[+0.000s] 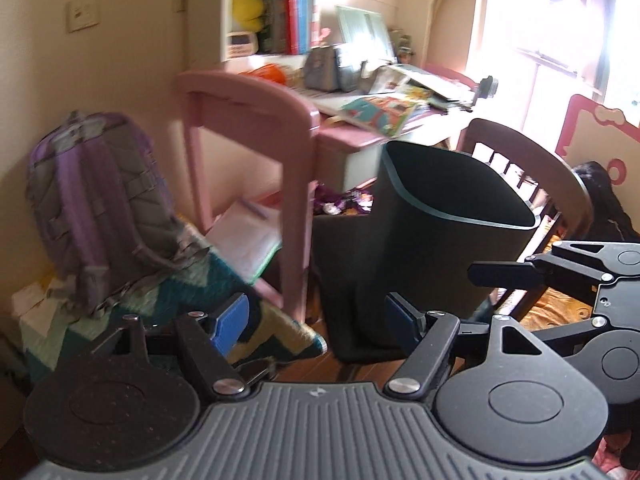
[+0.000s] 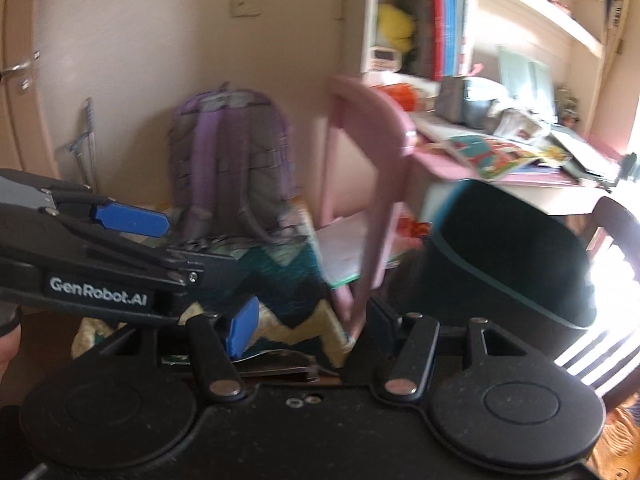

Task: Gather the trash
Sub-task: 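Move both open tools back down to the trash on the floor, then grasp the green strap of the tote bag with the left tool while the right tool grasps white paper, then lift the tote bag and white paper up to the teal wastebasket with both tools, then open both tools to drop the tote bag and paper into the wastebasket, then move both open tools back down to the remaining trash under the bench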

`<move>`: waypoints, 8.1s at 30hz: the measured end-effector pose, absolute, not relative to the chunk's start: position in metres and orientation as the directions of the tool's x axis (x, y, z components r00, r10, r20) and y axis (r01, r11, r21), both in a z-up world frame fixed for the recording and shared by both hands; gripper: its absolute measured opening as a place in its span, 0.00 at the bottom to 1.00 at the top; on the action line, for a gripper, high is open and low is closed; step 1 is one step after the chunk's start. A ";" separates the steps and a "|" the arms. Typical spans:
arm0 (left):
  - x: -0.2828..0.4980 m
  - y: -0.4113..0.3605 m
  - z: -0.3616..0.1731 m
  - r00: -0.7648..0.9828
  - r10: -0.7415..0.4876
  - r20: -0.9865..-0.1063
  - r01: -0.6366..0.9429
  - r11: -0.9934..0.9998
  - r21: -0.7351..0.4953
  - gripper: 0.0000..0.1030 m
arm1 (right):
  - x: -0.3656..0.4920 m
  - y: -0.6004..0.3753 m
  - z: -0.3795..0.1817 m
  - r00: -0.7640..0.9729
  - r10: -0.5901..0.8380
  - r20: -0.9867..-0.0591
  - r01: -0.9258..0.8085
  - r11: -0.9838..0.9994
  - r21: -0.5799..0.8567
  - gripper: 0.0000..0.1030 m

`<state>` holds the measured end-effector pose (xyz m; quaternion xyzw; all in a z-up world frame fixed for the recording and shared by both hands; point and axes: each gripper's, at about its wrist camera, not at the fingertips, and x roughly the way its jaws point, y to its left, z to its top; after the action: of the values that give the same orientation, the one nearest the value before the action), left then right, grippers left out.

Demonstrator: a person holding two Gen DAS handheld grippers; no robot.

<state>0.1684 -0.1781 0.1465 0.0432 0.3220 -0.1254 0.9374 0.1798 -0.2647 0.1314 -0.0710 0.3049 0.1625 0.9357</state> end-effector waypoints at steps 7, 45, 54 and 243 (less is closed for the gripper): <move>0.151 -0.110 0.119 0.779 -0.140 -0.611 0.169 0.986 -0.011 0.78 | 0.193 -0.208 0.090 0.693 0.334 -0.639 -0.427 0.904 0.009 0.58; 0.248 0.104 -0.365 0.198 -0.060 -0.978 -0.325 0.937 -0.123 0.97 | 0.251 -0.022 -0.390 0.026 0.252 -0.967 -0.646 0.743 0.176 0.58; 0.268 0.116 -0.443 0.085 -0.170 -0.982 -0.377 0.907 -0.189 0.97 | 0.257 -0.019 -0.464 -0.102 0.163 -0.981 -0.641 0.743 0.190 0.58; 0.211 -0.254 0.174 0.760 -0.327 -0.561 0.376 0.926 -0.030 0.96 | 0.164 -0.365 0.166 0.904 0.173 -0.392 -0.241 0.961 -0.132 0.59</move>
<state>0.2108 -0.2542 0.1740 0.0422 0.2907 -0.1878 0.9372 0.1637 -0.3646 0.1663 -0.0891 0.1920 0.1065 0.9715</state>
